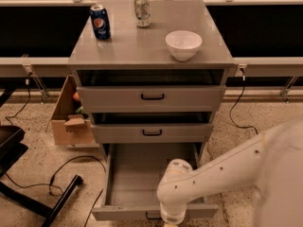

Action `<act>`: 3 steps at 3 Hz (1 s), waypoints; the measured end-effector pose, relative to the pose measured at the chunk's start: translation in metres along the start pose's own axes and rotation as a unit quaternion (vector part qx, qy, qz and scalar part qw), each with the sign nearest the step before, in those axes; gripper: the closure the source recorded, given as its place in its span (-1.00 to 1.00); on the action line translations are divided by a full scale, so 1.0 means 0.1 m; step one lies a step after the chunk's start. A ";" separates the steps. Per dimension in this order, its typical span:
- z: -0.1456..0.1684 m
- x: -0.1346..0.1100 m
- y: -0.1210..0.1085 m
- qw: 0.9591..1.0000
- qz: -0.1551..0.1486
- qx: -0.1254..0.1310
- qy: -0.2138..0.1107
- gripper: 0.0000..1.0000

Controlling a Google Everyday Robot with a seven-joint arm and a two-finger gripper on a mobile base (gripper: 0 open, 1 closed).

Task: Close bottom drawer

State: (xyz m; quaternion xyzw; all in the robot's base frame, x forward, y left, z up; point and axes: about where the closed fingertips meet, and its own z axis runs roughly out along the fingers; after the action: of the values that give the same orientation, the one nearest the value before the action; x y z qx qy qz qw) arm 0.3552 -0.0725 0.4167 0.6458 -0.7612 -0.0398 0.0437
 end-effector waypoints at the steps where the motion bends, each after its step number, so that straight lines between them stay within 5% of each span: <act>1: 0.72 -0.11 0.00 1.000 0.013 -0.018 -0.002 -1.00; 2: 1.59 -0.05 -0.25 1.000 0.022 -0.018 0.003 -1.00; 3: 2.07 0.03 -0.35 1.000 0.016 -0.022 0.011 -1.00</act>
Offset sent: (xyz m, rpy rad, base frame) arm 0.0183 -0.0009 -0.2444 -0.0076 0.0103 -0.0024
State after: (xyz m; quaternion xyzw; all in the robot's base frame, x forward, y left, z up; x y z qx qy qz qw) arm 0.3644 -0.0800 0.2067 0.6331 -0.7696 -0.0488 0.0667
